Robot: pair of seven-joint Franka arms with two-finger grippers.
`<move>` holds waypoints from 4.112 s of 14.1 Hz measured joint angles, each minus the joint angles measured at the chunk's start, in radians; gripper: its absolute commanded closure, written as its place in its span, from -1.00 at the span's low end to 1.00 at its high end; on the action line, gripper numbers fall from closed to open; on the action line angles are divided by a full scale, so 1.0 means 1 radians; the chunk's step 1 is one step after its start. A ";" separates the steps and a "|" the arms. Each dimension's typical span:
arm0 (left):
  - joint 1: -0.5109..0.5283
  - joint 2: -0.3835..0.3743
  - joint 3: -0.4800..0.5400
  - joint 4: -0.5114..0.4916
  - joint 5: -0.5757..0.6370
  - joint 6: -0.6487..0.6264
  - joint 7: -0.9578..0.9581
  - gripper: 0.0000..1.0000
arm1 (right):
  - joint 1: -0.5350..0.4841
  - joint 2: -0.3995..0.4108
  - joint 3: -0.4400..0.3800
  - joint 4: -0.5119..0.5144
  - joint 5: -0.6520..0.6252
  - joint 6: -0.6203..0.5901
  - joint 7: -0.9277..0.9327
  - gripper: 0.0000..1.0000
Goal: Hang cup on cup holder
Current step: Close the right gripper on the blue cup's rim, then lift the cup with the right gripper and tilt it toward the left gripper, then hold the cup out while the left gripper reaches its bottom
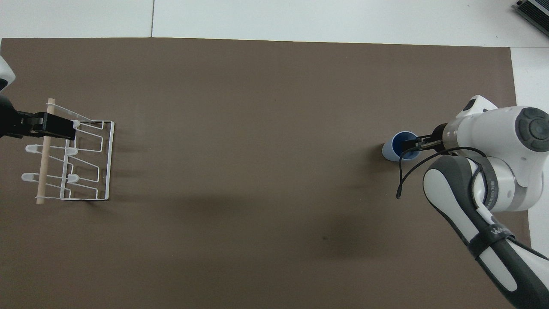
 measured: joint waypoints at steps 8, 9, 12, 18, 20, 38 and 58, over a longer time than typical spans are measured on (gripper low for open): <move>0.000 0.000 0.000 0.000 0.000 0.000 0.000 -1.00 | -0.011 0.004 0.000 -0.010 0.000 0.000 0.000 0.30; 0.000 0.000 0.000 0.000 0.000 0.000 0.000 -1.00 | -0.010 0.004 0.001 -0.011 0.000 0.000 0.000 0.48; 0.000 0.000 0.000 0.000 0.000 0.000 0.000 -1.00 | -0.007 0.004 0.003 -0.012 0.000 -0.001 0.004 0.92; 0.000 0.000 0.000 0.000 0.000 0.000 0.000 -1.00 | -0.006 0.002 0.008 -0.009 0.006 -0.003 0.009 1.00; 0.000 0.000 0.000 0.000 0.000 0.000 0.000 -1.00 | -0.006 0.002 0.008 0.013 0.006 -0.035 0.009 1.00; -0.008 0.000 -0.027 -0.004 -0.022 0.000 0.068 -1.00 | 0.047 -0.111 0.129 0.370 0.312 -0.494 0.009 1.00; -0.126 -0.004 -0.044 -0.014 -0.317 0.107 1.122 -1.00 | 0.434 -0.115 0.135 0.332 0.923 0.040 0.476 1.00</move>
